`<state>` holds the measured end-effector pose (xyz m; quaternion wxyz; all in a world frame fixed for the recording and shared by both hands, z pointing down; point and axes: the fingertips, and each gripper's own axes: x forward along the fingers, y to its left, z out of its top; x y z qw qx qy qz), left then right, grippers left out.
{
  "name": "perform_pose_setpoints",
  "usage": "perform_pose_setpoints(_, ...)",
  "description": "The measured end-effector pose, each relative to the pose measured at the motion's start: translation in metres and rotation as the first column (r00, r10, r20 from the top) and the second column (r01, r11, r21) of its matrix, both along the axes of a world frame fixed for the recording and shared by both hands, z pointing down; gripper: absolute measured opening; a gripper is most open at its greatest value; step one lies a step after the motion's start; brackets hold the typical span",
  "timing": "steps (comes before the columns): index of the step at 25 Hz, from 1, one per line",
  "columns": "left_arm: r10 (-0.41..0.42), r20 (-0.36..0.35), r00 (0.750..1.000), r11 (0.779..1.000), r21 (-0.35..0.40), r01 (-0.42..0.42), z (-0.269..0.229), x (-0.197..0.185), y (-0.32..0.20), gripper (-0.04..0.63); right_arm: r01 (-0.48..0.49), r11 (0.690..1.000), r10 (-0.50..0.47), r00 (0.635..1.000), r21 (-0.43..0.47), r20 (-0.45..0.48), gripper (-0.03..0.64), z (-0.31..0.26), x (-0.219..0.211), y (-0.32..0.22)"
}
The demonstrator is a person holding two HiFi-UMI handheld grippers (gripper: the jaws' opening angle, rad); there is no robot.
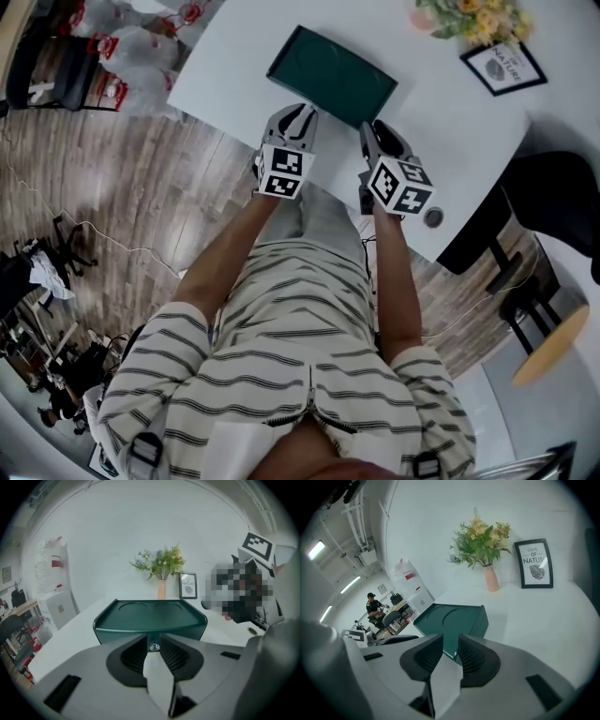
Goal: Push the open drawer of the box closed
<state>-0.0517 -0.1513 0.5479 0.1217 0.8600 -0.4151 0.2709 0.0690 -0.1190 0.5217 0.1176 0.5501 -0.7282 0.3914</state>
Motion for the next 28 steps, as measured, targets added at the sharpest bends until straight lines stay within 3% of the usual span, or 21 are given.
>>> perform_pose_setpoints(5,0.000,-0.033,0.999,0.999,0.032,0.001,-0.032,0.000,0.009,0.066,0.051,0.997,-0.046,0.995,0.065,-0.087,0.095,-0.025,-0.008,0.009)
perform_pose_setpoints(9,-0.001,-0.074,0.997,0.998,0.057,0.005,-0.064,-0.001,0.018,0.048,0.053,0.993,-0.051,0.998,0.106,-0.026,0.079,-0.051,-0.018,0.018)
perform_pose_setpoints(18,0.032,-0.137,0.990,0.992,0.123,-0.015,-0.127,-0.009,0.040,0.002,0.055,0.970,-0.042,0.997,0.237,-0.060,0.009,-0.110,-0.027,0.034)
perform_pose_setpoints(28,0.038,-0.212,0.976,0.983,0.183,0.001,-0.185,-0.015,0.047,0.002,0.079,0.916,-0.046,0.995,0.394,-0.092,0.009,-0.169,-0.036,0.044)
